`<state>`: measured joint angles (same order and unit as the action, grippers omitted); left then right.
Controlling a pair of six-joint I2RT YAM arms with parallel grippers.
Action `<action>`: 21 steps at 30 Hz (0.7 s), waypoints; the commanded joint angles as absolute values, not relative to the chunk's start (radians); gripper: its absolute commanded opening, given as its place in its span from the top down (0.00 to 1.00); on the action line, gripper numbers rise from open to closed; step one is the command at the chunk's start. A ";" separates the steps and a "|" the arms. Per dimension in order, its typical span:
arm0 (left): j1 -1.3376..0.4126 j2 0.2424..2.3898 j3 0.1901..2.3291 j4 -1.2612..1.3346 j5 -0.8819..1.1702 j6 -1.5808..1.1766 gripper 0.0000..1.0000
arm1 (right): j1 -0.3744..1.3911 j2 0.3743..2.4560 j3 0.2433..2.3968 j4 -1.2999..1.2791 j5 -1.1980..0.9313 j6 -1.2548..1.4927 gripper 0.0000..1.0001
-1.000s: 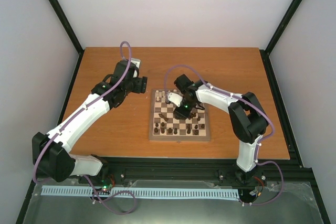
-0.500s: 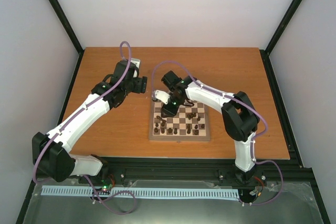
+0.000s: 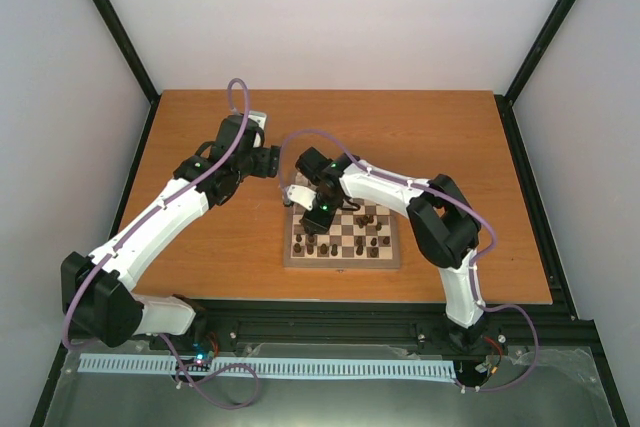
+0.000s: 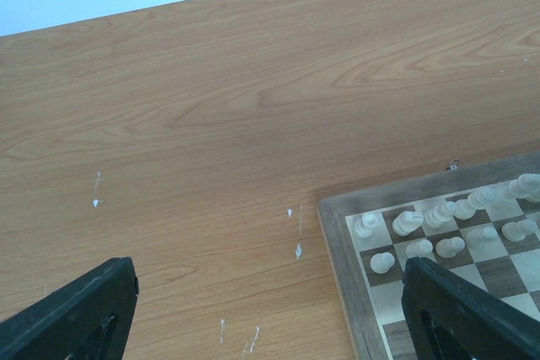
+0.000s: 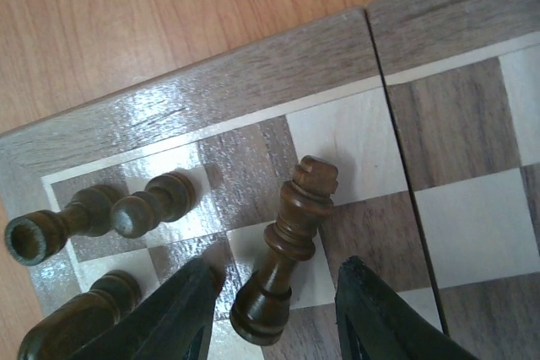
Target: Set up the chess pieces on the board
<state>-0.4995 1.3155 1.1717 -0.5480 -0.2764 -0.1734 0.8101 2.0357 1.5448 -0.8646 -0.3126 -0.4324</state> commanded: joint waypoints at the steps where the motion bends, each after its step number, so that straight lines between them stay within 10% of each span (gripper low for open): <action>1: -0.499 1.308 1.217 -0.559 -0.278 -0.185 0.12 | 0.819 2.057 1.559 -0.866 -0.244 -0.418 0.61; 21: -0.498 1.313 1.218 -0.561 -0.278 -0.186 0.12 | 0.819 2.007 1.465 -0.818 -0.159 -0.443 0.71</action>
